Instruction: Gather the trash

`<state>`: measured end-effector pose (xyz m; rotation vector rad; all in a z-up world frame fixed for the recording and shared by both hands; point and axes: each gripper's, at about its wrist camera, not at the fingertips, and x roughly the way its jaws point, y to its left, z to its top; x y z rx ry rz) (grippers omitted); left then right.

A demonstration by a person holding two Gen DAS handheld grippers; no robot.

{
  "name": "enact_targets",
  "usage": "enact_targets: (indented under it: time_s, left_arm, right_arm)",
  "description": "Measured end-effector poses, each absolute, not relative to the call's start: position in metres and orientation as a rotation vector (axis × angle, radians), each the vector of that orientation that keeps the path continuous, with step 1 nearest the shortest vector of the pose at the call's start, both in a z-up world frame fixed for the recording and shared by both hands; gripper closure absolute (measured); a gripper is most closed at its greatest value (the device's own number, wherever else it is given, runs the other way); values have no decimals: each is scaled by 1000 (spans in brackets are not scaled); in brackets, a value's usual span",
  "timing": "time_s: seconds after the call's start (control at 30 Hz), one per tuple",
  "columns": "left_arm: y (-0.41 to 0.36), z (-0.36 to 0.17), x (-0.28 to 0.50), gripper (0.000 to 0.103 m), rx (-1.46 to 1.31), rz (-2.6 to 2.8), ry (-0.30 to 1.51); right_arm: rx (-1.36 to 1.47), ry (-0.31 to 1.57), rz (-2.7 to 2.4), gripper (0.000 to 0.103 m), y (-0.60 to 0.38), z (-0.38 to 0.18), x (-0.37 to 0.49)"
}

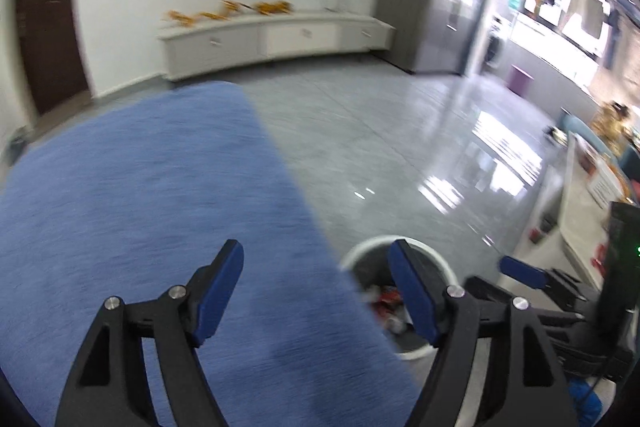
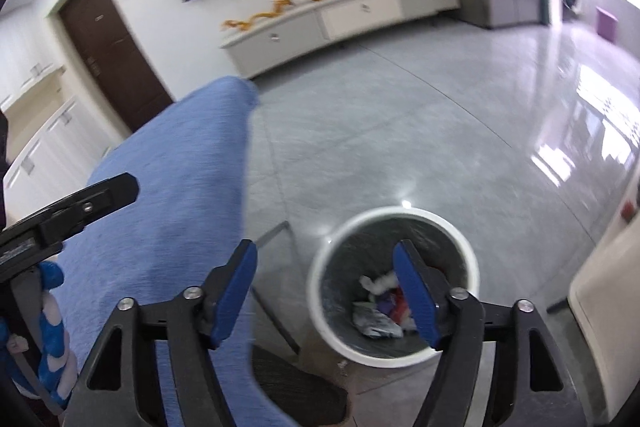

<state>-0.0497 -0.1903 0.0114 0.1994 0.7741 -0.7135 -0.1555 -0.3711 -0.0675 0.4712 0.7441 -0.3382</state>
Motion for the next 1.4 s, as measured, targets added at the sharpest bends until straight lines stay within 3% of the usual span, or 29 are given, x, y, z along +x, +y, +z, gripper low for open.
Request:
enact_targets:
  time_s: [0.3, 0.37, 0.5, 0.63, 0.7, 1.0, 1.4]
  left_arm:
    - [-96, 29, -58, 29, 154, -416, 592]
    - [-82, 30, -58, 29, 151, -379, 563]
    - [-65, 35, -60, 29, 141, -335, 515]
    - [-56, 36, -59, 24, 125, -321, 501]
    - [-49, 35, -60, 12, 115, -303, 495]
    - [-25, 31, -52, 0, 76, -250, 494]
    - [-17, 25, -44, 0, 50, -206, 521]
  right_arm:
    - [331, 693, -248, 13, -301, -41, -135]
    - [304, 671, -257, 3, -288, -37, -135]
    - [249, 621, -286, 0, -272, -27, -135]
    - [202, 595, -303, 0, -257, -19, -130]
    - [185, 591, -310, 0, -253, -18, -128]
    - [151, 556, -382, 0, -253, -15, -125]
    - [154, 541, -467, 0, -260, -20, -124]
